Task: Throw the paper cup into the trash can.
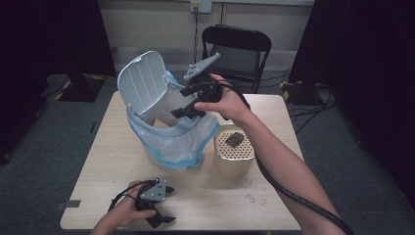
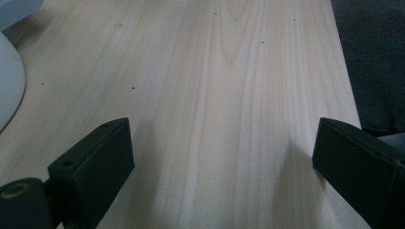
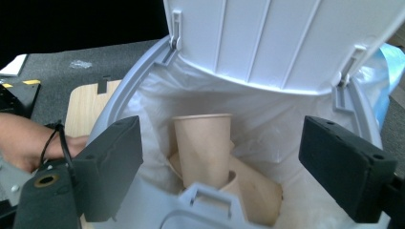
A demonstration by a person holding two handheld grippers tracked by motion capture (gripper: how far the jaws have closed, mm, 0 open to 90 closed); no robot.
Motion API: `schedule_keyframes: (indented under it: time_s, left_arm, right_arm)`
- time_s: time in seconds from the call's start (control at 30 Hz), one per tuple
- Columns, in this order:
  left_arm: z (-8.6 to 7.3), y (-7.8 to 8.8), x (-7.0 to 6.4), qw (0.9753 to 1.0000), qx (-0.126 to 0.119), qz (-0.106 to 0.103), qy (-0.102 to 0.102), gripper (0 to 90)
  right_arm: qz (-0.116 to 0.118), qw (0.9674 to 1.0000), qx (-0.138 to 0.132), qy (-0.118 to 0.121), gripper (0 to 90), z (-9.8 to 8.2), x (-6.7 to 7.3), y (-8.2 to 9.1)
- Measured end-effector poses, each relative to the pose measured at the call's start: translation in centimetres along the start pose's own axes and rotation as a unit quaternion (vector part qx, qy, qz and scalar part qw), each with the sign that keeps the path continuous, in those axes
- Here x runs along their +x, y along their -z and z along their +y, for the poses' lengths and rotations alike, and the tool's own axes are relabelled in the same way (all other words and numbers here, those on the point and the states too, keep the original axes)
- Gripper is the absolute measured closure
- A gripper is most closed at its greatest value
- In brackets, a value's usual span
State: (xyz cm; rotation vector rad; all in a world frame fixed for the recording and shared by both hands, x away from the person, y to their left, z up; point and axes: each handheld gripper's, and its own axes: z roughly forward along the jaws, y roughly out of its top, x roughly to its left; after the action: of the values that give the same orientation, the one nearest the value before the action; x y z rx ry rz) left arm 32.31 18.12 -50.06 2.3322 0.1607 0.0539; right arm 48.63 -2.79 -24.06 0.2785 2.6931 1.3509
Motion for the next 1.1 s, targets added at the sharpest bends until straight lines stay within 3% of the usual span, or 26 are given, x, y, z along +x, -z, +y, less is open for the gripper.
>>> schedule_keyframes:
  time_s: [0.7, 0.77, 1.1]
  left_arm:
    - [-0.1, 0.0, 0.0, 1.0000, -0.004, 0.002, 0.001, 6.2]
    - [-0.1, 0.0, 0.0, 1.0000, -0.004, 0.002, 0.000, 6.2]
    - [0.0, 0.0, 0.0, 1.0000, -0.004, 0.002, 0.000, 6.2]
  right_arm:
    - [-0.015, 0.9995, -0.020, -0.019, 14.5, -3.4, 0.3, 4.7]
    - [-0.024, 0.9994, -0.016, -0.019, 14.5, -3.9, 0.4, 5.1]
    - [-0.012, 0.9999, 0.000, -0.009, 14.4, -5.6, 1.3, 5.6]
